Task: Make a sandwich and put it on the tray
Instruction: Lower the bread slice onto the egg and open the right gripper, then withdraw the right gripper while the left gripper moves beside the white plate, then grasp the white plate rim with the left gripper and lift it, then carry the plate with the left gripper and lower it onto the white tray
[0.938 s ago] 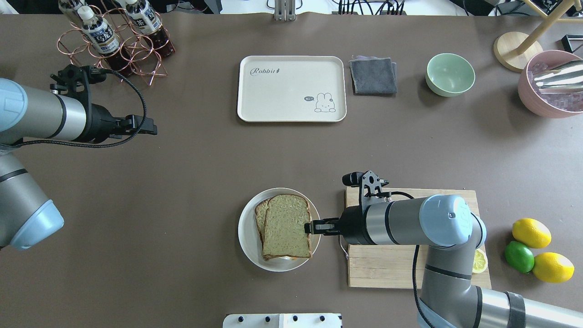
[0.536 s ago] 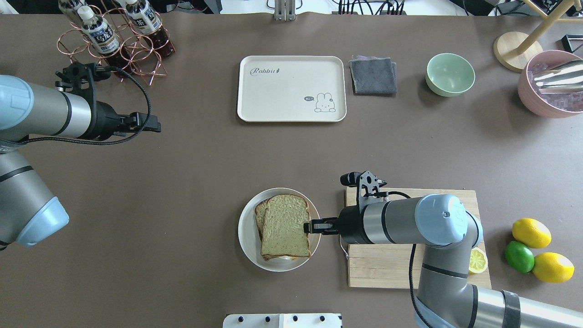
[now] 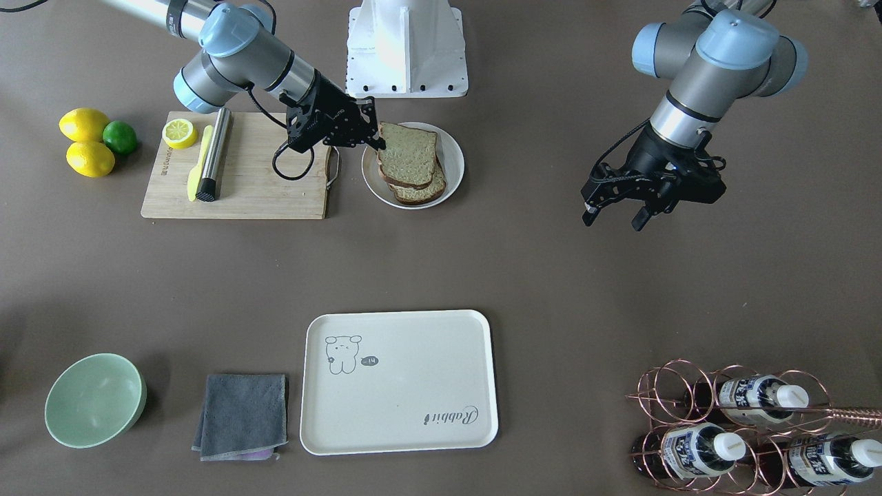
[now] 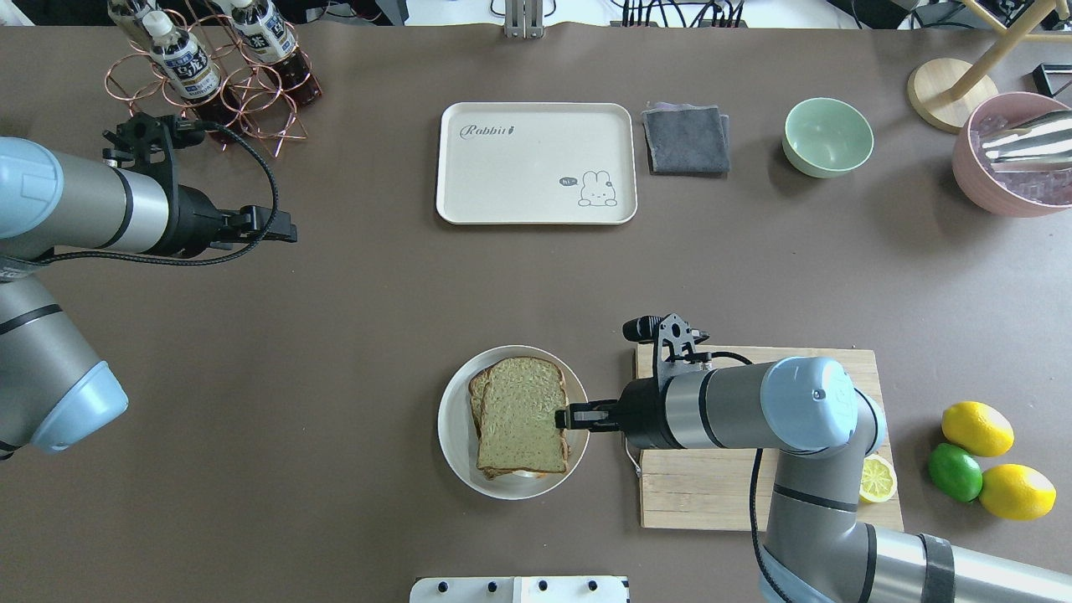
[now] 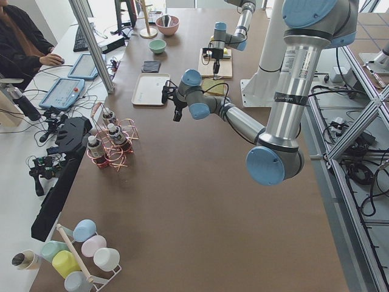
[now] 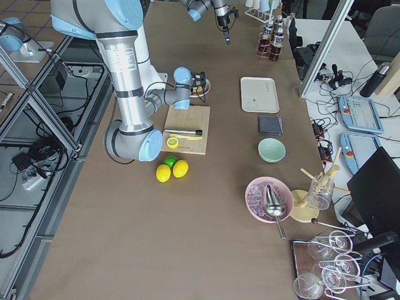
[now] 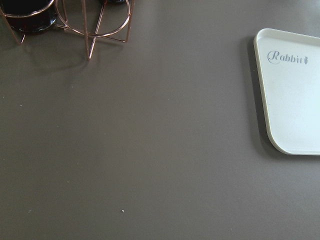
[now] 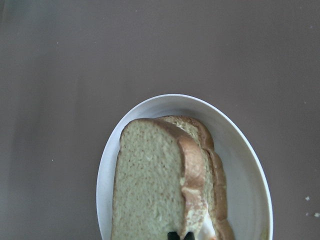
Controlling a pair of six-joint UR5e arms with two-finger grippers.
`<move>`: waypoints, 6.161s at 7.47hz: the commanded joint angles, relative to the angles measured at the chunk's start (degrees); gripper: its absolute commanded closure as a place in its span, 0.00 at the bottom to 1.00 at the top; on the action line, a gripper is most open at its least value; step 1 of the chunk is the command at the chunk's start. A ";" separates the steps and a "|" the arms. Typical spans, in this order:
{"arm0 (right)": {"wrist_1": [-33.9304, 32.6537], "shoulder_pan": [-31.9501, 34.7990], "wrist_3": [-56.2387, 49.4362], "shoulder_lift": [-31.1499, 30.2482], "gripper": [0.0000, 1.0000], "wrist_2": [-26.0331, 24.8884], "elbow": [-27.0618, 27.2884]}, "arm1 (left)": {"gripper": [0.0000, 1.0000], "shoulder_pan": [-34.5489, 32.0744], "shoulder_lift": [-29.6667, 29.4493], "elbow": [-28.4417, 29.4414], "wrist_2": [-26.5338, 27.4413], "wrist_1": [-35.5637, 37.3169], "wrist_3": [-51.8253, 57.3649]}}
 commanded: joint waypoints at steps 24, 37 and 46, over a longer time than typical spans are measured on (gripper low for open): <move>-28.17 42.60 -31.87 -9.16 0.01 31.63 -0.11 | 0.55 35.16 -7.24 1.05 31.20 -0.09 -25.40; -28.26 45.40 -32.49 -10.13 0.01 33.56 -0.37 | 1.00 26.29 -11.89 -1.31 20.57 0.62 -25.75; -28.35 47.87 -36.80 -10.13 0.01 35.23 -2.57 | 1.00 14.25 -33.94 24.40 21.09 8.00 -44.39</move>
